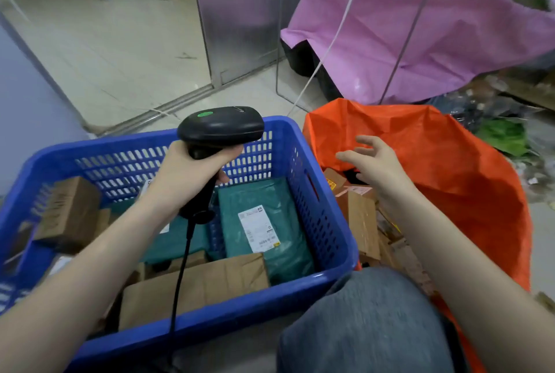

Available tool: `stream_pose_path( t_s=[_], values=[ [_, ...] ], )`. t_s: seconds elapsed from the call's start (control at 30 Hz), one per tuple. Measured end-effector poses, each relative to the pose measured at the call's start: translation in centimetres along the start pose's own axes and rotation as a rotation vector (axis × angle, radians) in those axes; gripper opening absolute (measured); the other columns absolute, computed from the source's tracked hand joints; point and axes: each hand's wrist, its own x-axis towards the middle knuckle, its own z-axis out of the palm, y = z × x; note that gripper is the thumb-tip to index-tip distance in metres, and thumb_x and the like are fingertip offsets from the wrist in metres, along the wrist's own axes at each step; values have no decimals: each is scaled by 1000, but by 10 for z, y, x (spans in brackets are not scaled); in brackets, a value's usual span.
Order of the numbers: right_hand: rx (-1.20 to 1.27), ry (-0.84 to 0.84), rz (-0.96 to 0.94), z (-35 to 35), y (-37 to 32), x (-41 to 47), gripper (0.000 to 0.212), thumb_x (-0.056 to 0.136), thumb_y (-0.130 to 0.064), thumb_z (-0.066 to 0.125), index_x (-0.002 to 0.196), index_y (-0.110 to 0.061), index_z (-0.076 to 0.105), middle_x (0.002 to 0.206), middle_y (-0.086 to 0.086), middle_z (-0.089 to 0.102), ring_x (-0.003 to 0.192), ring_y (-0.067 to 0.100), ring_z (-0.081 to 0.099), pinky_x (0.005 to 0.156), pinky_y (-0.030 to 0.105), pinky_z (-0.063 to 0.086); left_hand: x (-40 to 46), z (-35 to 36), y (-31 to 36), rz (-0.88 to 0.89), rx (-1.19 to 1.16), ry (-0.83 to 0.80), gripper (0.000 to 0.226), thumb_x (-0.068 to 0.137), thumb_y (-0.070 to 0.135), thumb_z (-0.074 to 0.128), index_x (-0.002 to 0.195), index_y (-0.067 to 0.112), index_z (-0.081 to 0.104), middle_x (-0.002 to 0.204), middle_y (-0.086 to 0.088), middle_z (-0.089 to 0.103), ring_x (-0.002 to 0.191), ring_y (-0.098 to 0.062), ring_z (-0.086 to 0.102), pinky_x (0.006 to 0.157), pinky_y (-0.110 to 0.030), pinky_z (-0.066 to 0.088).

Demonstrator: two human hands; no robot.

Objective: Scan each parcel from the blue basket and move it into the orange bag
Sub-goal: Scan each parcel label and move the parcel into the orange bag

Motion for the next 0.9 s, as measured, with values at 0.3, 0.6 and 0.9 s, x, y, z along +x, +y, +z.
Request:
stream_pose_path(
  t_s=[0.3,0.6,0.9],
  values=[
    [-57,-195,-143,101,-50,-25,57,85,-14,70,136,-16,45,122,2,52,104,11,53,65,14,42,-5,-110,-18,-10,49,143,17,76,33,77,77,18,68,52,-1,65,55,-13,60,69,-34,51],
    [-224,-377,-131,217,-39,-9,68,86,-23,69,144,-21,34,144,6,42,117,17,46,87,30,39,35,-163,-90,-144,30,269,13,82,17,70,71,16,65,59,0,66,61,-12,59,67,-29,46],
    [-278,-487,73,312,31,29,80,83,-24,72,148,-19,26,149,7,37,132,23,42,100,34,38,98,-161,-171,-340,-92,289,11,81,11,69,74,17,62,64,3,61,64,-13,56,56,-23,42]
  ],
)
